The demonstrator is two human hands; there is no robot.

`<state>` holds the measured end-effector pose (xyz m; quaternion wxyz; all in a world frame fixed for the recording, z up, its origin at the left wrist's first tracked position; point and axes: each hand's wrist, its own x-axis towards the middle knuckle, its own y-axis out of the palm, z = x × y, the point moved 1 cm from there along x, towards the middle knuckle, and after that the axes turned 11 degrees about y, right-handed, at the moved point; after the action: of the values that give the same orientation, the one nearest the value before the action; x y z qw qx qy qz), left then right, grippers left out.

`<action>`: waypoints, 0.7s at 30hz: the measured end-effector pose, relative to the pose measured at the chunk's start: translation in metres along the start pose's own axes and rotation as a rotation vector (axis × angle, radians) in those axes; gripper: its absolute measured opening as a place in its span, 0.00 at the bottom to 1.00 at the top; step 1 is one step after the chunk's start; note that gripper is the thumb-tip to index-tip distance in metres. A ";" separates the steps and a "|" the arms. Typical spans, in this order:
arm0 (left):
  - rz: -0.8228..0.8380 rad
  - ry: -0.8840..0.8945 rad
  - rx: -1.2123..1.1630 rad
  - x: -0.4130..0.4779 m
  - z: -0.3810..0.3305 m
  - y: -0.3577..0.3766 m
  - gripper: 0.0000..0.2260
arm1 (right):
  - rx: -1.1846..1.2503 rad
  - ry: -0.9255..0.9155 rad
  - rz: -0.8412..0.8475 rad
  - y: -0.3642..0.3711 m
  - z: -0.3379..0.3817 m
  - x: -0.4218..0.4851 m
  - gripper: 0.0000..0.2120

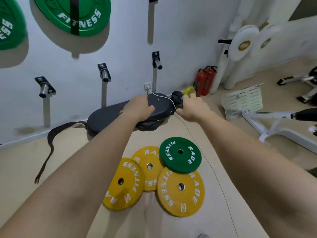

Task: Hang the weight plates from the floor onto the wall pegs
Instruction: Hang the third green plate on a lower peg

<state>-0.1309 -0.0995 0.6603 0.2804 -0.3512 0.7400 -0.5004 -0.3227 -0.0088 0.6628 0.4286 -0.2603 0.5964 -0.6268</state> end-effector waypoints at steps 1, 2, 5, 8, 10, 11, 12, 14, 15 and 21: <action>0.005 0.003 -0.010 0.004 -0.012 0.014 0.25 | -0.001 0.008 0.013 0.006 -0.018 0.003 0.27; 0.015 0.002 -0.013 0.010 -0.028 0.032 0.25 | 0.000 0.024 0.039 0.011 -0.042 0.007 0.28; 0.059 -0.015 -0.035 0.028 -0.070 0.082 0.25 | -0.004 0.084 0.102 0.032 -0.110 0.021 0.29; 0.110 -0.017 -0.043 0.043 -0.093 0.123 0.24 | 0.018 0.140 0.161 0.055 -0.161 0.036 0.30; 0.145 -0.023 -0.040 0.056 -0.104 0.147 0.25 | 0.033 0.184 0.217 0.074 -0.188 0.052 0.31; 0.155 -0.023 -0.035 0.061 -0.105 0.157 0.25 | 0.040 0.194 0.235 0.084 -0.195 0.058 0.31; 0.167 -0.029 -0.031 0.067 -0.106 0.166 0.25 | 0.046 0.199 0.260 0.094 -0.200 0.066 0.31; 0.184 -0.047 -0.026 0.078 -0.102 0.184 0.25 | 0.055 0.207 0.287 0.113 -0.203 0.079 0.31; 0.190 -0.050 -0.024 0.083 -0.099 0.191 0.25 | 0.061 0.206 0.298 0.121 -0.202 0.084 0.32; 0.271 -0.050 -0.032 0.129 -0.065 0.249 0.26 | 0.074 0.213 0.367 0.187 -0.196 0.125 0.30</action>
<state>-0.3172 -0.1045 0.4408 0.3582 -0.2651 0.7812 -0.4372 -0.5068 0.0027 0.4281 0.4793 -0.0635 0.6524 -0.5836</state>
